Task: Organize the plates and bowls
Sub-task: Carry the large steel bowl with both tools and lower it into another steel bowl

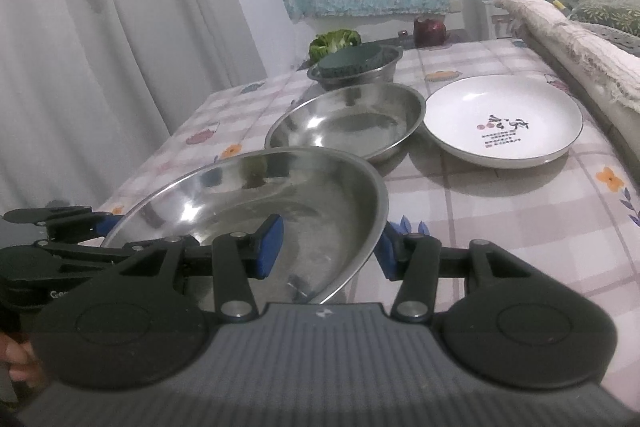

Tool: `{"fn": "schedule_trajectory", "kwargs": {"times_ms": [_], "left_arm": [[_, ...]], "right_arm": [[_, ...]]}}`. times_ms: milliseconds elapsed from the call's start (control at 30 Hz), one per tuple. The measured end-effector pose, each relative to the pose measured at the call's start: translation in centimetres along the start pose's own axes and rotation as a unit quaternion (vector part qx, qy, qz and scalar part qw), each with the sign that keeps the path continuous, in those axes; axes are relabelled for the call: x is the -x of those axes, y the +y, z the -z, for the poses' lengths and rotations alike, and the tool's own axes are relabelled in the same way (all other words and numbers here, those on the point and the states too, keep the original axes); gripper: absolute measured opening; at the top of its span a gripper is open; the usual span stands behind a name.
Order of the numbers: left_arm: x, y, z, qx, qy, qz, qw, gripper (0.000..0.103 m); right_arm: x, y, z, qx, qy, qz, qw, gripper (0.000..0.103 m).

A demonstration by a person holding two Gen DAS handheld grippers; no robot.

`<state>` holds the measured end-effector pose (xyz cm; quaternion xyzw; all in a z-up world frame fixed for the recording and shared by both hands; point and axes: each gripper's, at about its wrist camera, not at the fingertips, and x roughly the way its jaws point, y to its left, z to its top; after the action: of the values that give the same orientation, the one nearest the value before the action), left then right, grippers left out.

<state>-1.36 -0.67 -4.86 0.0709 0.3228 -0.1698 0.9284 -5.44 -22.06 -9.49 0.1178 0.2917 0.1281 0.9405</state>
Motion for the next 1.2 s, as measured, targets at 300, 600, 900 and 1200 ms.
{"fn": "schedule_trajectory", "kwargs": {"times_ms": [300, 600, 900, 1200], "left_arm": [[-1.7, -0.4, -3.7, -0.016, -0.019, 0.009, 0.9997, 0.056], [-5.9, -0.5, -6.6, -0.024, -0.009, 0.019, 0.9995, 0.057], [-10.4, 1.0, -8.3, -0.014, 0.022, 0.019, 0.9995, 0.059], [-13.4, 2.5, -9.1, -0.006, 0.042, 0.017, 0.9990, 0.059]], "right_arm": [[-0.8, -1.9, -2.4, -0.032, -0.010, 0.001, 0.999, 0.048], [-3.3, -3.9, -5.3, -0.044, -0.014, 0.020, 0.999, 0.050], [-7.8, -4.8, -7.9, -0.038, 0.006, 0.033, 0.999, 0.054], [-11.4, -5.2, -9.0, -0.031, 0.029, 0.036, 0.998, 0.057]]}}
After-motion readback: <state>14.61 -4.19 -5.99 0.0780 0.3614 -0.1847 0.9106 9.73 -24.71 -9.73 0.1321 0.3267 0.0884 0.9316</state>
